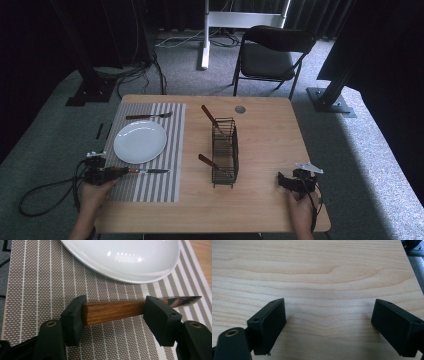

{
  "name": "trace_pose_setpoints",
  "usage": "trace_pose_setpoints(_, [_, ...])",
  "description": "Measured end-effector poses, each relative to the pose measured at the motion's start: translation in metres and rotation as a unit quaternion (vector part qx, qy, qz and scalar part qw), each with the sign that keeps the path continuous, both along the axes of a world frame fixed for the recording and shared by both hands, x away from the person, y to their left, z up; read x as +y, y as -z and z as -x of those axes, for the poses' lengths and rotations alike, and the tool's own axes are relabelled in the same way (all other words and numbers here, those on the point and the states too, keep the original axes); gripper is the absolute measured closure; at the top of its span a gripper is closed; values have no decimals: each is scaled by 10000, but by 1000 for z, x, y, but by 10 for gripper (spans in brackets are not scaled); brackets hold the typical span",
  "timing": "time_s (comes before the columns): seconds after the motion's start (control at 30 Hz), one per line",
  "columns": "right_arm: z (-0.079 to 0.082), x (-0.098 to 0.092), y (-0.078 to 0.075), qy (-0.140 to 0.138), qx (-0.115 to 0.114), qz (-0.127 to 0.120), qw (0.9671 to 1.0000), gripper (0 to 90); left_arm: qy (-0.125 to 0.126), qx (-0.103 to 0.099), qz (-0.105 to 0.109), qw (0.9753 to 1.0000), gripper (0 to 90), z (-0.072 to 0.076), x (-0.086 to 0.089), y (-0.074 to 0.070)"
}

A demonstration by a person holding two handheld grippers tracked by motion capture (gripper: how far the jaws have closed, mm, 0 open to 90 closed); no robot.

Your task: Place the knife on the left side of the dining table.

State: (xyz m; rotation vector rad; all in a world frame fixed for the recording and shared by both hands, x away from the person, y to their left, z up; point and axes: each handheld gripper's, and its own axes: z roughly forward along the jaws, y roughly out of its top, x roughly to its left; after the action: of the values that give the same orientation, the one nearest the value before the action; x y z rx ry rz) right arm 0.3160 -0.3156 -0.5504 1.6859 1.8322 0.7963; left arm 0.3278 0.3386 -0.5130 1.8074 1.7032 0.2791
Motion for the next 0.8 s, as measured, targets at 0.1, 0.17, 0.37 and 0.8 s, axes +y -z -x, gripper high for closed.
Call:
trace_pose_setpoints(0.1, [0,0,0,-3,-1,3,10000,116,26,26,-60,10000,354,-1,-1,1])
trace_pose_setpoints(0.17, [0,0,0,-2,-2,3,10000,116,36,67,-103,9999,352,-3,-3,2])
trace_pose_setpoints(0.37, [0,0,0,-2,-2,2,10000,116,47,261,-267,9993,332,-10,-7,6])
trace_pose_setpoints(0.8, [0,0,0,2,3,-2,10000,115,-295,-227,-475,9982,295,3,-5,3])
